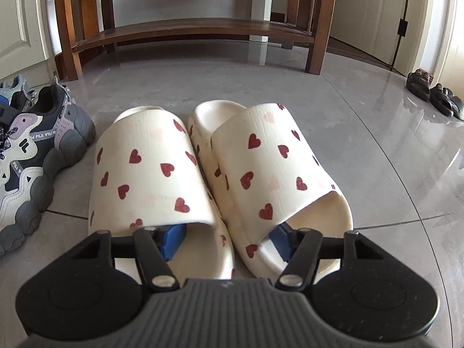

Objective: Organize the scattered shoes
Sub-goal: 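Insert the right tool fingers into both cream heart slides and close, then lift the heart slides with the right tool toward the wooden shoe rack, then set the heart slides on the rack's middle shelf with the right tool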

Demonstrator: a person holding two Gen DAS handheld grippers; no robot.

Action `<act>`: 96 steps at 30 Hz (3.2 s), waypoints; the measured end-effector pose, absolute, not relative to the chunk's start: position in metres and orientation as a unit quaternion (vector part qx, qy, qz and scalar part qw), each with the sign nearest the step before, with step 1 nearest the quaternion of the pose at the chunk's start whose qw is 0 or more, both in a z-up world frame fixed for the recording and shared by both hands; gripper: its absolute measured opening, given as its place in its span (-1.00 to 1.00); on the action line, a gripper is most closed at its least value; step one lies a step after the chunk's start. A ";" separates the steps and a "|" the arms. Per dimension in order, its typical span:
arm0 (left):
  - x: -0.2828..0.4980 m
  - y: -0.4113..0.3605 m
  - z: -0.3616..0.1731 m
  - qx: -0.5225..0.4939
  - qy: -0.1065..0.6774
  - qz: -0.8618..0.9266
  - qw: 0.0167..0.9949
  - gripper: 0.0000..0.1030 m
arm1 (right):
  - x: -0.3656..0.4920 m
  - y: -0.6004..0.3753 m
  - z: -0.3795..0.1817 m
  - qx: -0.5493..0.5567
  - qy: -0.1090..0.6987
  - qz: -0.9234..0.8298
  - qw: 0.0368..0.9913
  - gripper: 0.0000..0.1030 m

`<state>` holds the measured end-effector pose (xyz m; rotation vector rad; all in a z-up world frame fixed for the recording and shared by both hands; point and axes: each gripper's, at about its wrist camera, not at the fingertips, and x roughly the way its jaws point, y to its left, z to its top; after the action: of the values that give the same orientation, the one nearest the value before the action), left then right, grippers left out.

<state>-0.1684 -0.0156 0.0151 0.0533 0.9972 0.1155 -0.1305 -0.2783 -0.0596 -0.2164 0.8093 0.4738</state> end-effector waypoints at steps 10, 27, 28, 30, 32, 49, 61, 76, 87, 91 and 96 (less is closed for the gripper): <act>-0.168 -0.015 0.015 0.026 0.477 0.054 0.877 0.36 | -0.139 -0.259 -0.057 -0.102 0.384 0.229 0.889 -0.26; -0.170 -0.014 0.014 0.027 0.475 0.053 0.878 0.38 | -0.147 -0.243 -0.059 -0.049 0.374 0.232 0.897 -0.42; -0.170 -0.015 0.015 0.028 0.475 0.053 0.878 0.38 | -0.147 -0.241 -0.059 -0.050 0.375 0.232 0.896 -0.32; -0.169 -0.015 0.015 0.027 0.474 0.053 0.878 0.38 | -0.148 -0.239 -0.060 -0.054 0.378 0.227 0.896 -0.23; -0.170 -0.015 0.014 0.027 0.474 0.053 0.879 0.38 | -0.147 -0.240 -0.061 -0.050 0.380 0.217 0.898 -0.14; -0.176 -0.017 0.018 0.037 0.465 0.048 0.883 0.38 | -0.133 -0.215 -0.065 -0.061 0.349 0.199 0.914 -0.39; -0.173 -0.016 0.034 0.028 0.445 0.055 0.893 0.38 | -0.122 -0.217 -0.031 -0.014 0.317 0.218 0.923 -0.58; -0.169 -0.006 0.054 0.013 0.417 0.068 0.906 0.38 | -0.103 -0.230 0.039 0.068 0.250 0.214 0.942 -0.58; -0.174 0.002 0.066 0.005 0.399 0.081 0.913 0.38 | -0.038 -0.197 0.123 0.068 0.131 0.223 0.964 -0.57; -0.176 0.013 0.067 -0.006 0.399 0.097 0.912 0.38 | -0.003 -0.173 0.149 0.056 0.096 0.223 0.968 -0.57; -0.180 0.025 0.067 -0.014 0.400 0.113 0.909 0.38 | 0.040 -0.146 0.165 0.038 0.088 0.223 0.970 -0.56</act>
<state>-0.1797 0.0249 0.0666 -0.0282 0.8256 0.2341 0.0404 -0.1456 0.1649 0.0771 0.1784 0.4497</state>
